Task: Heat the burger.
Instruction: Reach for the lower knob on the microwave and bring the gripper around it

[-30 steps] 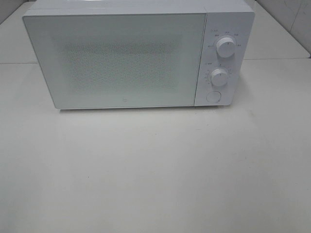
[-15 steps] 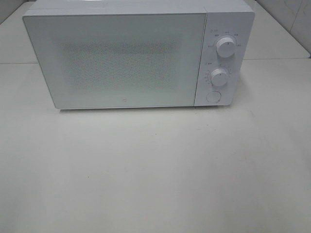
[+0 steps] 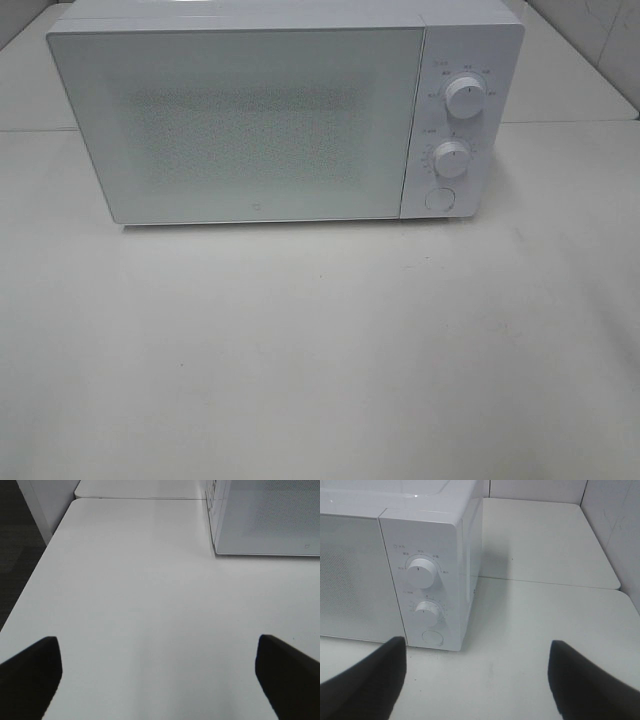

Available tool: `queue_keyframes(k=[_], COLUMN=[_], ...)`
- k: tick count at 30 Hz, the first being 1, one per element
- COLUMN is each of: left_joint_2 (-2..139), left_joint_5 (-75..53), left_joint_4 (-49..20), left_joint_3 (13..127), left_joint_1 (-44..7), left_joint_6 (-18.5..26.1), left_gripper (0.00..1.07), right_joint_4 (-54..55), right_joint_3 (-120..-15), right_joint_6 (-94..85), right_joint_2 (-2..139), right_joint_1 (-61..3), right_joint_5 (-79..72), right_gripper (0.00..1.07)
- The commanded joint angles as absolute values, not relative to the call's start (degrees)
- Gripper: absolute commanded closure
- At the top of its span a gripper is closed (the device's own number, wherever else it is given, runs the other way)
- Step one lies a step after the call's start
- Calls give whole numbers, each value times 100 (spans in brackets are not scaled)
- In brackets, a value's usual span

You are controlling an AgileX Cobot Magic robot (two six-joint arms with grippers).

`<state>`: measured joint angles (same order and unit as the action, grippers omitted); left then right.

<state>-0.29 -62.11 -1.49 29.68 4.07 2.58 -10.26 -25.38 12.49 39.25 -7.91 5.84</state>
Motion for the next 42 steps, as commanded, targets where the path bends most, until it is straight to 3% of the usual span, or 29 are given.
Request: queue_keyframes(k=[1,19,25,32,42], left_joint_2=[-115,-115,-115,-115,-115], left_joint_5=[-6136,-6136,-6136,-6136,-6136], left_joint_4=[-189,-189,-189,-189,-189], left_joint_3=[2968,2968,2968,2968,2968], left_joint_1=[435,435,435,435,435], left_joint_6=[252,258,258,258,258], left_gripper=[9,9,9,9,9], right_joint_4=[-1054,-917,223,2063,3180], right_joint_3=[-2544,-2544,-2447,-1851,-1748], right_joint_6=[1249,980,-189,-1564,-1845], right_joint_2=[4452,6039,6549,7122,7958], right_joint_1=[-756,-756,-842,-1753,-3037], right_joint_5=[-92,-2481,-3203,-5065,-6045], right_gripper=[33,33,33,33,33])
